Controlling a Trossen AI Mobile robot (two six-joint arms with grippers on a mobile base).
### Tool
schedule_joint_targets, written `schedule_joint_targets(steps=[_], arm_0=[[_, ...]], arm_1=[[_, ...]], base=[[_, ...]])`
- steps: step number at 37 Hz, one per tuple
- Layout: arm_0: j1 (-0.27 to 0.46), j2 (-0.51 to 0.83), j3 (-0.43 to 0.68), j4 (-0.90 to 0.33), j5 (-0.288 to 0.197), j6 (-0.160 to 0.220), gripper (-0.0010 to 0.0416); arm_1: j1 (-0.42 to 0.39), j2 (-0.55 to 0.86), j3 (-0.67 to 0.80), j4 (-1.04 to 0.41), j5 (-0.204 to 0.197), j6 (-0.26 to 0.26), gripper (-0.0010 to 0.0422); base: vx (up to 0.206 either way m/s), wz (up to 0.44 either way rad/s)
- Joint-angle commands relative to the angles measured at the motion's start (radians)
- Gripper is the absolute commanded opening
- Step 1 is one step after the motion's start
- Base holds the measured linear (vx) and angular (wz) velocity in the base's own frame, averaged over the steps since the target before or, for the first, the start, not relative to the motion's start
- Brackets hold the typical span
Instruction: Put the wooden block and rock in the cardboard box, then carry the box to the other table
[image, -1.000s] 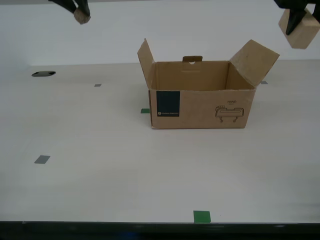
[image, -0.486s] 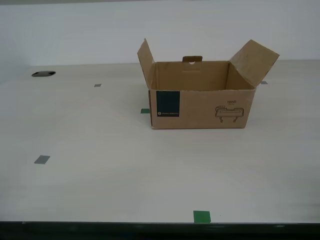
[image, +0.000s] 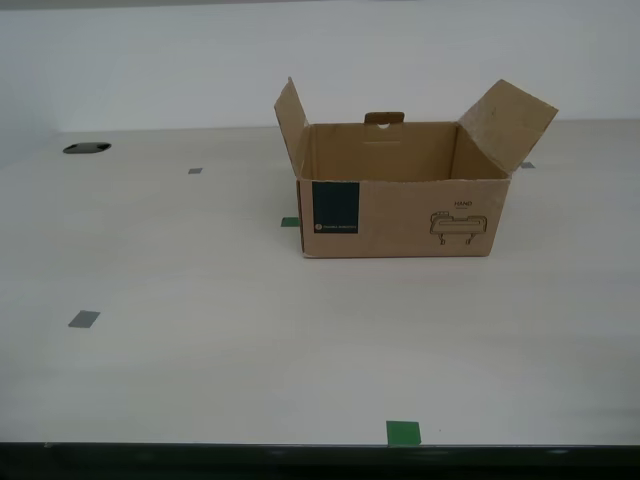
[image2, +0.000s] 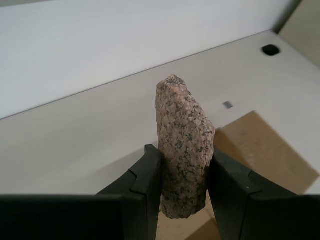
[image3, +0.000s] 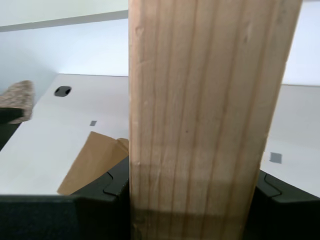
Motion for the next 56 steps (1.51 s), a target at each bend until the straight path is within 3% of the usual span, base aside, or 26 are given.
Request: schedule_joint_targets(steps=[1, 9, 21, 33, 52, 56], arm_0=[[0.021, -0.006, 0.001, 0.002, -0.008, -0.005, -0.0001], [0.077, -0.006, -0.032, 0.011, -0.008, -0.010, -0.0001], [0.118, -0.008, -0.177, 0.088, -0.009, -0.014, -0.0001], [0.138, -0.008, -0.294, 0.207, -0.012, -0.010, -0.0001], [0.232, -0.008, -0.486, 0.531, -0.011, 0.001, -0.0001], [0.245, -0.008, -0.540, 0.617, -0.011, 0.008, -0.0001]], arm_1=[[-0.017, 0.000, -0.008, 0.048, 0.023, 0.005, -0.0001], [-0.032, 0.000, -0.008, 0.057, 0.022, 0.010, -0.0001], [-0.043, 0.000, -0.013, 0.068, 0.022, 0.034, -0.0001], [-0.057, 0.000, -0.161, 0.206, 0.023, 0.028, -0.0001], [-0.065, 0.000, -0.433, 0.518, 0.026, 0.019, -0.0001], [-0.065, 0.000, -0.484, 0.589, 0.069, 0.021, -0.0001]], base=[[0.000, 0.000], [0.000, 0.000], [0.000, 0.000], [0.000, 0.000], [0.000, 0.000], [0.000, 0.000]])
